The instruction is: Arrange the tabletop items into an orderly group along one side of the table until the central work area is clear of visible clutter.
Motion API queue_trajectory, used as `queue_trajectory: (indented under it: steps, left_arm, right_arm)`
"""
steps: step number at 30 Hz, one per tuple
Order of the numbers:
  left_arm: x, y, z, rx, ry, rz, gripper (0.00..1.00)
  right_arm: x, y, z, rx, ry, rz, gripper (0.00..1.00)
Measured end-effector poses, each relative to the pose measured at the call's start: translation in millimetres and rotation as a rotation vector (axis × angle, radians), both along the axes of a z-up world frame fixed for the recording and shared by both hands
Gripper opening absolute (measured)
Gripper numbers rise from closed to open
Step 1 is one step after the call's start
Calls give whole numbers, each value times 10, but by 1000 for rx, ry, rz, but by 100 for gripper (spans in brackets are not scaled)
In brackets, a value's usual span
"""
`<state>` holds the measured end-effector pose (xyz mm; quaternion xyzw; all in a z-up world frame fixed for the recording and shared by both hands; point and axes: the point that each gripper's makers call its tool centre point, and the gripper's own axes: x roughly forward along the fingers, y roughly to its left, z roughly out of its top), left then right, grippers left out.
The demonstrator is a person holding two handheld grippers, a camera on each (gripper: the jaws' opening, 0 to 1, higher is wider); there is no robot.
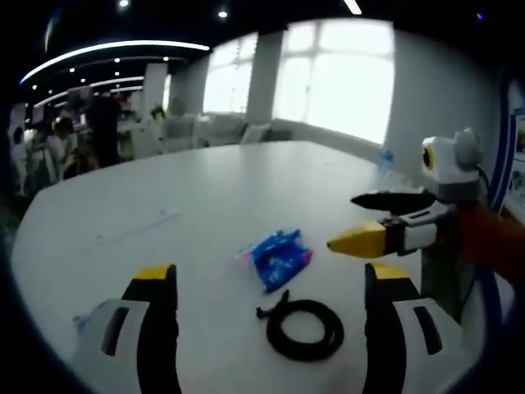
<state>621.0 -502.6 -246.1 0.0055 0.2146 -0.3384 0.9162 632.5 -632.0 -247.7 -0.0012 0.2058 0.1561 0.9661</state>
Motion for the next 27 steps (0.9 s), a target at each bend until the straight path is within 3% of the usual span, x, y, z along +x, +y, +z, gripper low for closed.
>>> queue_trajectory:
  steps: [11, 27]
  left_arm:
    - [-226, 328, 166, -13, -19, 6, 97]
    - [-550, 1247, 285, -37, -40, 92, 97]
  right_arm:
    - [-177, 393, 81, -19, -17, 87, 95]
    - [-318, 1187, 151, -34, -36, 247, 94]
